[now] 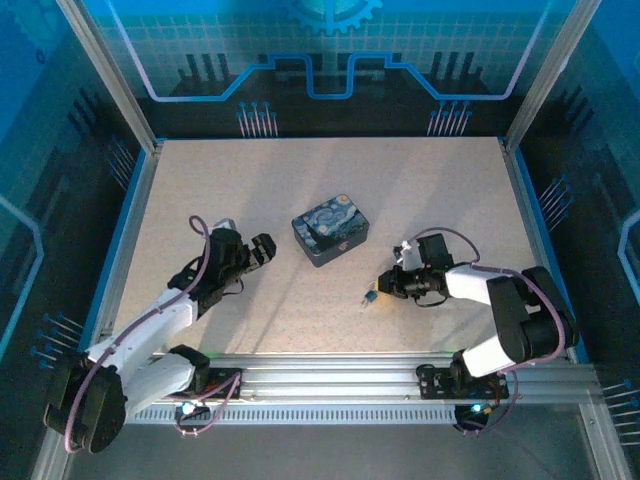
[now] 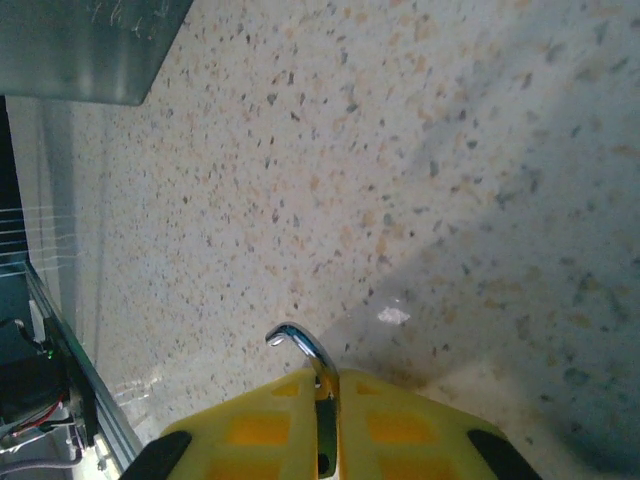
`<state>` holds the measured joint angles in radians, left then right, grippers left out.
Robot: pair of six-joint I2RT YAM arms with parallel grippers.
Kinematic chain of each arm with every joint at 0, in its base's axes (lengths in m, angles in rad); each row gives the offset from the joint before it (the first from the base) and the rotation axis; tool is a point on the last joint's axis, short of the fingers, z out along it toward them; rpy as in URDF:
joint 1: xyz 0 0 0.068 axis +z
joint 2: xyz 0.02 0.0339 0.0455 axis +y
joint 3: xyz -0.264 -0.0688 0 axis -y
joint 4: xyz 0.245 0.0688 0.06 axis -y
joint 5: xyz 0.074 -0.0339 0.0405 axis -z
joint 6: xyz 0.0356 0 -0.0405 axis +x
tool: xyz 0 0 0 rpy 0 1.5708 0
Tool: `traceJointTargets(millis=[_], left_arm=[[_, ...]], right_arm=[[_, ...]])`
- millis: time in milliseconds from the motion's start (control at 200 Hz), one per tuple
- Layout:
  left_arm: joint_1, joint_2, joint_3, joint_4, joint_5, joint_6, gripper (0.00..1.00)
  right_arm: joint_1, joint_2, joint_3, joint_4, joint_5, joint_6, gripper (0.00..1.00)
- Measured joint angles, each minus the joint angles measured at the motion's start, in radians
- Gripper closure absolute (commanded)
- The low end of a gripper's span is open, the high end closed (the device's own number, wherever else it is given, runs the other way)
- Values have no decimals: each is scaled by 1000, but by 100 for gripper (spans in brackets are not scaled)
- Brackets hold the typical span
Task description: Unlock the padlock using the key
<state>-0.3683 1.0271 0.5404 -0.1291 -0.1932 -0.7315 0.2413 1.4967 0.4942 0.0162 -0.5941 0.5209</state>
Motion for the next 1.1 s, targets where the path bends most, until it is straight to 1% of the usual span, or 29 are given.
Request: traceJointTargets(millis=[240, 380, 555, 670, 780, 895, 1000, 1055, 1100], left_arm=[[7, 46, 42, -6, 17, -1, 1], [16, 55, 68, -9, 30, -1, 1], [35, 56, 93, -16, 41, -1, 1], [49, 56, 103, -28, 45, -1, 1], [66, 48, 117, -41, 45, 2, 1], [92, 21, 132, -54, 44, 8, 1], [127, 4, 153, -60, 44, 30, 1], [148, 4, 165, -62, 44, 44, 1], [166, 4, 175, -66, 44, 61, 1]], right_arm=[[-19, 8, 4, 4, 12, -6, 71], [-43, -33, 5, -7, 42, -9, 62], [-93, -139, 6, -42, 96, -34, 52], [-130, -214, 6, -63, 130, -55, 47], [-183, -288, 8, -84, 167, -74, 43], [-237, -375, 9, -104, 203, -89, 36], [-279, -463, 17, -129, 247, -112, 28], [-302, -510, 20, -139, 275, -121, 22], [-321, -551, 22, -151, 300, -133, 14]])
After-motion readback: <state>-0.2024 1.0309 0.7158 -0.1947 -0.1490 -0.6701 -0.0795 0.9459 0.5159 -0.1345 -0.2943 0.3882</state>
